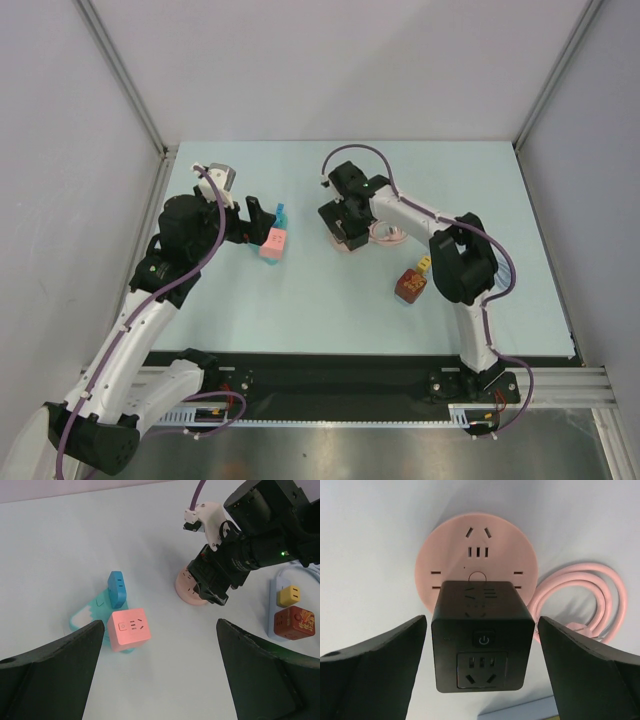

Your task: Insert the plug

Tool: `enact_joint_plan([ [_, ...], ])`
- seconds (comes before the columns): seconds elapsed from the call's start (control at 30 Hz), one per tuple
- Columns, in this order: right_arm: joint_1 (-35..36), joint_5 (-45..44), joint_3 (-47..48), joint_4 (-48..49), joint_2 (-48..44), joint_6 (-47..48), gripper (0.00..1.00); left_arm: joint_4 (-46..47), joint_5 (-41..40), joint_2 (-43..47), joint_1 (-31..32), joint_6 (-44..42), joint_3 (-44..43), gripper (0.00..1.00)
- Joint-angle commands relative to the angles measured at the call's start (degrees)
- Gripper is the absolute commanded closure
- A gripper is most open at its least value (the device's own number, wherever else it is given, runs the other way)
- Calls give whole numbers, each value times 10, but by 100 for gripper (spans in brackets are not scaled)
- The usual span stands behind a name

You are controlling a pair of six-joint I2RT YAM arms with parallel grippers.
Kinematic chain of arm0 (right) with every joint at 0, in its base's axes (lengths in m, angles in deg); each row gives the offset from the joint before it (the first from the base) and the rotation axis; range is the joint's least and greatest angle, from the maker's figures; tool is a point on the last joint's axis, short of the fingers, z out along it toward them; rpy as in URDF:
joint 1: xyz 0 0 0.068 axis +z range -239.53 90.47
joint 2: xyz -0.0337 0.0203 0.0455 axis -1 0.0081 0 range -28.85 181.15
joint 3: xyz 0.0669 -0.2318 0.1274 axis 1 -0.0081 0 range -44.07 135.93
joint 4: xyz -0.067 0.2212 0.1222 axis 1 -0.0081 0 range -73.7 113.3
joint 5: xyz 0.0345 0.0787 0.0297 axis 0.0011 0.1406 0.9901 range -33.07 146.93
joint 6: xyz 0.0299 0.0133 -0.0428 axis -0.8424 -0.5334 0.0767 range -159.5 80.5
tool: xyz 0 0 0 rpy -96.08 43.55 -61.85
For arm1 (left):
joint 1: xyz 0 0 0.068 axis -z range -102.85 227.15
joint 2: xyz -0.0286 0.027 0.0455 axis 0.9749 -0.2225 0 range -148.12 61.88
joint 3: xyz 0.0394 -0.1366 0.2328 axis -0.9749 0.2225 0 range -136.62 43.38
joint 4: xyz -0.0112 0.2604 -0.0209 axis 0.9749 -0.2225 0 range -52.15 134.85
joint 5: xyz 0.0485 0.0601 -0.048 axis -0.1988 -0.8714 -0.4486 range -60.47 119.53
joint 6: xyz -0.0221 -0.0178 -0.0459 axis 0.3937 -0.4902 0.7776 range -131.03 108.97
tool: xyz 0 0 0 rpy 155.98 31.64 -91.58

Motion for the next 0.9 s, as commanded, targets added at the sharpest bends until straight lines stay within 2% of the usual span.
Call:
enact_joint_plan([
  [0.0, 3, -23, 57, -39, -1, 5, 0, 13, -1, 5, 1, -14, -2, 0],
  [0.1, 4, -24, 76, -49, -16, -3, 0, 13, 2, 6, 1, -15, -2, 0],
  [0.27, -4, -26, 55, -47, -109, -24, 0, 14, 9, 5, 1, -15, -2, 0],
  [0.4, -17, -20, -28, -12, -209, -62, 0, 26, 41, 13, 2, -16, 2, 0],
  [0.6, -26, 20, -206, 66, -397, -106, 0, 53, 84, 34, 2, -11, 17, 0],
  [0.77, -38, 25, -266, 104, -538, -180, 0, 73, 162, 63, 2, 21, 24, 0],
  [0.8, -37, 28, -282, 136, -565, -200, 0, 80, 173, 68, 2, 27, 25, 0],
  [0.87, -37, 47, -357, 179, -613, -239, 0, 113, 212, 83, 2, 46, 30, 0],
])
